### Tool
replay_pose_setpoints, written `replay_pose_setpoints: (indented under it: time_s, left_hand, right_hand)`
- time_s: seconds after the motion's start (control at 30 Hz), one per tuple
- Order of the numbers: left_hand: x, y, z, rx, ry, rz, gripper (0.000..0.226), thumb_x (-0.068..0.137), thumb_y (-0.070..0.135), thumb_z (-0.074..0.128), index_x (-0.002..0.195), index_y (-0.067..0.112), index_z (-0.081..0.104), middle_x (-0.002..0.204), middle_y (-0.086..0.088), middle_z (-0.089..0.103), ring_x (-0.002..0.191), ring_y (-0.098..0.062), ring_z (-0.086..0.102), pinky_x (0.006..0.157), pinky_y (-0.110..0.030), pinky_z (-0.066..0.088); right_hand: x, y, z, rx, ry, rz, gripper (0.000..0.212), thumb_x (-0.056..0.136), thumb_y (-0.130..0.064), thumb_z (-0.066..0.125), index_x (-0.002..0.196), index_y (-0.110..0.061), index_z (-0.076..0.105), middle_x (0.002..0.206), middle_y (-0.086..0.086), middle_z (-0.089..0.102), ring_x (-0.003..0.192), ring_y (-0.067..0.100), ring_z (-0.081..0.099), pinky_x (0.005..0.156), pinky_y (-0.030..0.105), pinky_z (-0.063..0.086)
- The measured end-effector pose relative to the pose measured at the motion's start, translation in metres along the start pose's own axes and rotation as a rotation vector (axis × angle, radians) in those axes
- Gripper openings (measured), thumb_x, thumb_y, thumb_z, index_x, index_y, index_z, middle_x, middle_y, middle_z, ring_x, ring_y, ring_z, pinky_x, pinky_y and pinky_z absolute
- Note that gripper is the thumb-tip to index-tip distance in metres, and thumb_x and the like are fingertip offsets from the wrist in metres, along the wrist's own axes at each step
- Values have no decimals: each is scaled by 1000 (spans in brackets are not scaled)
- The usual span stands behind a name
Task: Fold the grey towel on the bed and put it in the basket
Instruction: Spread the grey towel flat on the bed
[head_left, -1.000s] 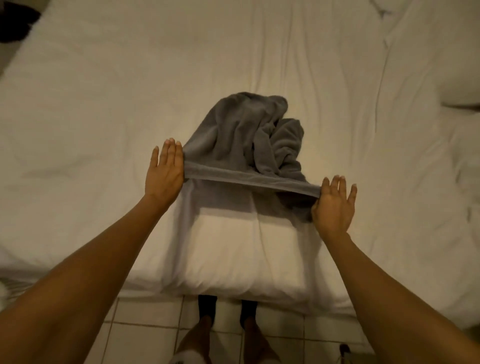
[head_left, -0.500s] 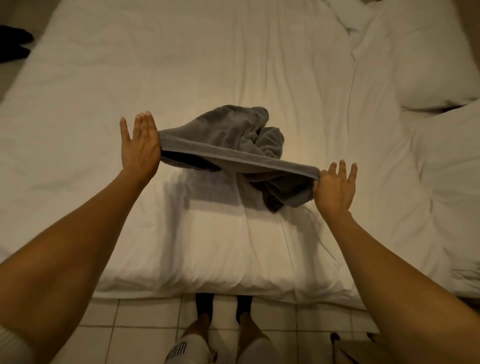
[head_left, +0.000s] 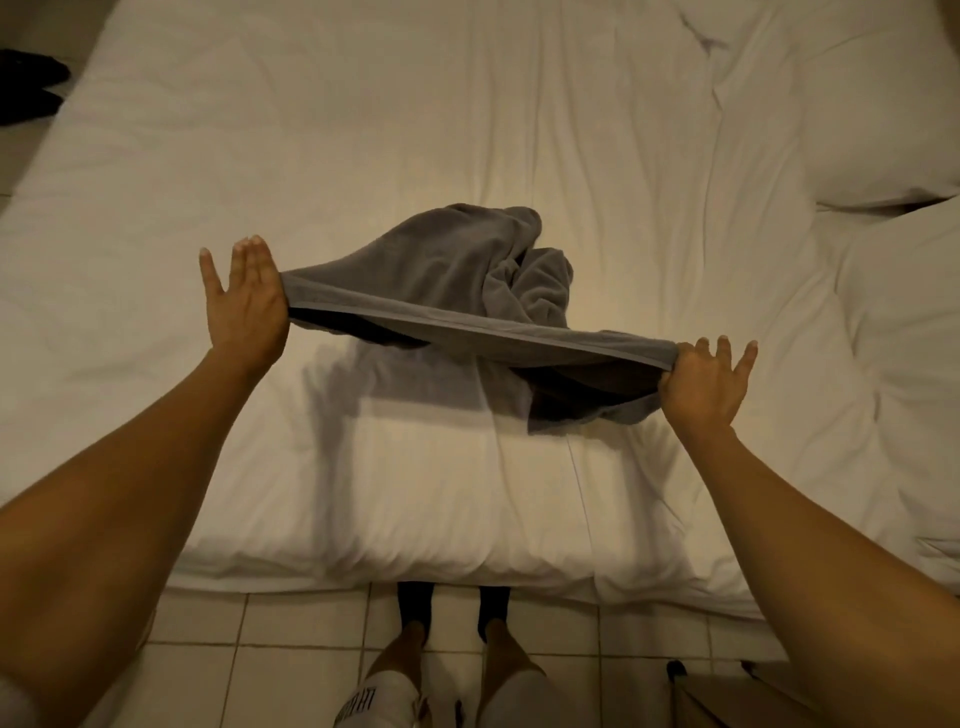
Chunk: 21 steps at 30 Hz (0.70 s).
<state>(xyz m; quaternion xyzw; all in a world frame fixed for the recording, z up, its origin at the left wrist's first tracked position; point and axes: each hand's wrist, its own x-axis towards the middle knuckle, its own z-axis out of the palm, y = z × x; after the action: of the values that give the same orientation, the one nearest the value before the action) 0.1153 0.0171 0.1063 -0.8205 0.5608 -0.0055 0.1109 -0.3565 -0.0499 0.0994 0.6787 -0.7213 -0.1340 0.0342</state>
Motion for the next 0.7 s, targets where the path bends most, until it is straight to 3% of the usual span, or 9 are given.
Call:
replay_pose_setpoints:
  time_s: [0.13, 0.27, 0.43, 0.53, 0.7]
  left_hand:
    - [-9, -21, 13, -65, -44, -76, 62, 95, 3, 40, 146, -11, 8, 154, -26, 19, 146, -33, 13, 116, -57, -1]
    - [-9, -18, 12, -78, -35, 60, 61, 96, 7, 37, 148, -6, 8, 156, -22, 15, 147, -31, 11, 117, -52, -2]
    - [-15, 42, 3, -63, -86, 223, 68, 100, 32, 33, 151, 4, -1, 159, -16, -4, 148, -25, -4, 117, -49, -5]
    - [-30, 77, 5, -65, -99, 273, 66, 99, 24, 31, 151, 4, -4, 159, -16, -7, 148, -27, -7, 116, -49, -6]
    - [-58, 102, 25, -80, -125, 326, 64, 98, 18, 29, 151, 5, -4, 159, -15, -6, 148, -27, -6, 117, -49, -7]
  right_hand:
    - [3, 15, 7, 49, 27, -26, 34, 83, -9, 58, 117, -1, 60, 120, 21, 60, 131, 37, 38, 114, 53, 0]
    - [7, 11, 7, 90, 37, -119, 47, 86, -8, 56, 132, -2, 50, 135, 20, 52, 136, 34, 33, 114, 49, -2]
    - [-5, -29, 4, 55, -16, -319, 57, 91, -18, 50, 145, -7, 32, 151, 16, 32, 142, 29, 20, 115, 47, 0]
    - [-18, -47, 10, 46, -57, -354, 59, 94, -28, 48, 147, -10, 28, 153, 13, 26, 144, 27, 15, 115, 47, -1]
    - [-36, -53, 29, 22, -117, -410, 53, 98, -26, 37, 148, -11, 26, 155, 11, 23, 144, 27, 13, 116, 44, 0]
